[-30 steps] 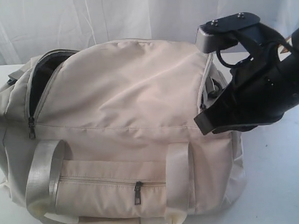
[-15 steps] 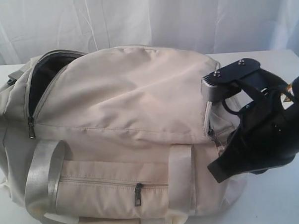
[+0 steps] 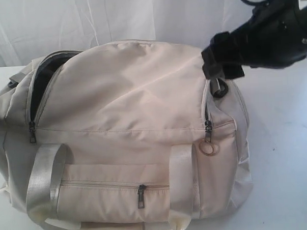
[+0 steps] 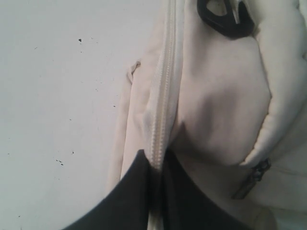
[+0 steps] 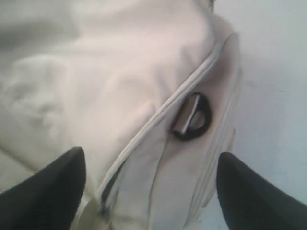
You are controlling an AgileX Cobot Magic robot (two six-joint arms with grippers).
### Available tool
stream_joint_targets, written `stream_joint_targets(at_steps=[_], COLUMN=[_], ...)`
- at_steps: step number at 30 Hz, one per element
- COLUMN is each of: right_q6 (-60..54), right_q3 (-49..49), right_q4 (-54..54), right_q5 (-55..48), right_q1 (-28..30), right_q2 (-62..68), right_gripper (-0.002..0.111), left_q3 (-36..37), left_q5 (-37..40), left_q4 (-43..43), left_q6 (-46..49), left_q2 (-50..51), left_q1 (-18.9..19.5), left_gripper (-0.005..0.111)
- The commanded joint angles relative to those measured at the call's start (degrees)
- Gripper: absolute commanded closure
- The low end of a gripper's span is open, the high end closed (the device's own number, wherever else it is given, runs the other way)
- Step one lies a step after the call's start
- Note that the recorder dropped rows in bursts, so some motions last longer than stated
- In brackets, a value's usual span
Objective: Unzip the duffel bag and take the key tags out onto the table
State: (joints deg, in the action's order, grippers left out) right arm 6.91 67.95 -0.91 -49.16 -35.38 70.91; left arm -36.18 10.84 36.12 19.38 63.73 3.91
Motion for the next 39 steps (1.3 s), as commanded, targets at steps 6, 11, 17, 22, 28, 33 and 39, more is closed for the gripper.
stream_joint_targets(at_steps=[6, 11, 17, 22, 28, 33, 39], right_q6=[-12.10, -13.28, -12.92, -12.92, -13.15, -15.50, -24.47], right_q3=[10.68, 14.48, 14.99, 15.75, 18.98, 19.23, 19.23], right_q4=[24.82, 28.26, 28.46, 28.60, 29.74, 29.84, 34.14], right_q5=[4.50, 3.64, 4.48, 4.55, 4.26, 0.88, -12.46], right_q1=[13.20, 13.29, 13.29, 13.29, 13.29, 13.19, 13.09], right_q2=[18.71, 26.50, 28.78, 27.83, 24.78, 21.38, 18.13], right_gripper=[0.039, 0.042, 0.045, 0.067, 0.108, 0.108, 0.108], left_q3=[0.03, 0.03, 0.03, 0.03, 0.03, 0.03, 0.03], left_q5=[0.27, 0.27, 0.16, 0.05, 0.05, 0.05, -0.06], left_q4=[0.69, 0.69, 0.69, 0.85, 0.85, 0.85, 0.85], left_q6=[0.07, 0.07, 0.07, 0.07, 0.07, 0.07, 0.07], left_q2=[-0.42, -0.42, -0.42, -0.42, -0.42, -0.42, -0.42], left_q1=[-0.02, -0.02, -0.02, -0.02, -0.02, -0.02, -0.02], left_gripper=[0.106, 0.106, 0.106, 0.106, 0.106, 0.106, 0.106])
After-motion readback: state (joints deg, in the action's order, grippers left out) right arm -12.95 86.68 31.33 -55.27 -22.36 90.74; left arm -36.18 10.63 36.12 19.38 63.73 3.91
